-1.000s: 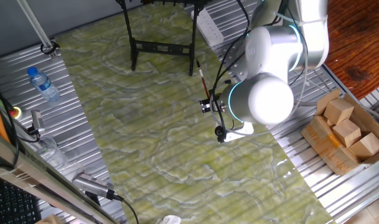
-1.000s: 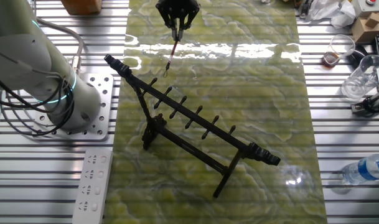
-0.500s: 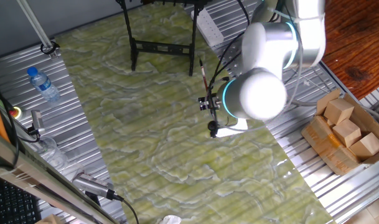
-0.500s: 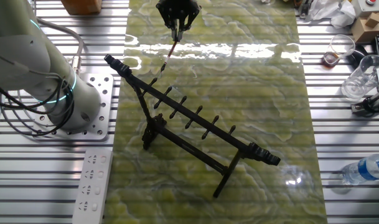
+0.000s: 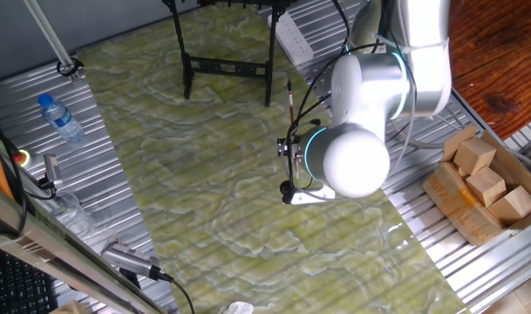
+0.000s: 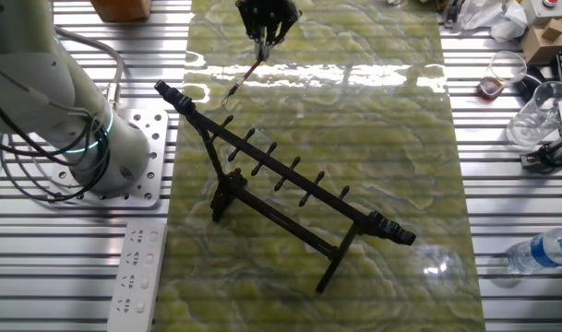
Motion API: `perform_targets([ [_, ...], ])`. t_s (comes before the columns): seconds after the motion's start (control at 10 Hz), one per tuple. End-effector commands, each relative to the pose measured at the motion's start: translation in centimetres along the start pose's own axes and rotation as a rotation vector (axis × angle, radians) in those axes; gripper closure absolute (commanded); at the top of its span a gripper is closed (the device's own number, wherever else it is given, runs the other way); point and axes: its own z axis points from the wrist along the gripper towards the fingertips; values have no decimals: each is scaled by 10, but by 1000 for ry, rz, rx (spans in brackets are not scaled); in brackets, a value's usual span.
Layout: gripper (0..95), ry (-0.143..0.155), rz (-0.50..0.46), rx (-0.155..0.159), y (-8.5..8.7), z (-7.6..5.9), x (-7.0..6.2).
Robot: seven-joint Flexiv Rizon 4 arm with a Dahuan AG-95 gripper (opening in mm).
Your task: Place the brush on the pen rack
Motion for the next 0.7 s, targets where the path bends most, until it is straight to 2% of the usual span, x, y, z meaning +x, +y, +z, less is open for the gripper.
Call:
perform_targets([
  [0.1,950,15,5,4,0,0,0],
  [0.3,950,30,-16,15,0,0,0],
  [0.4,950,46,-39,33,0,0,0],
  [0.7,950,44,-51,62,0,0,3],
])
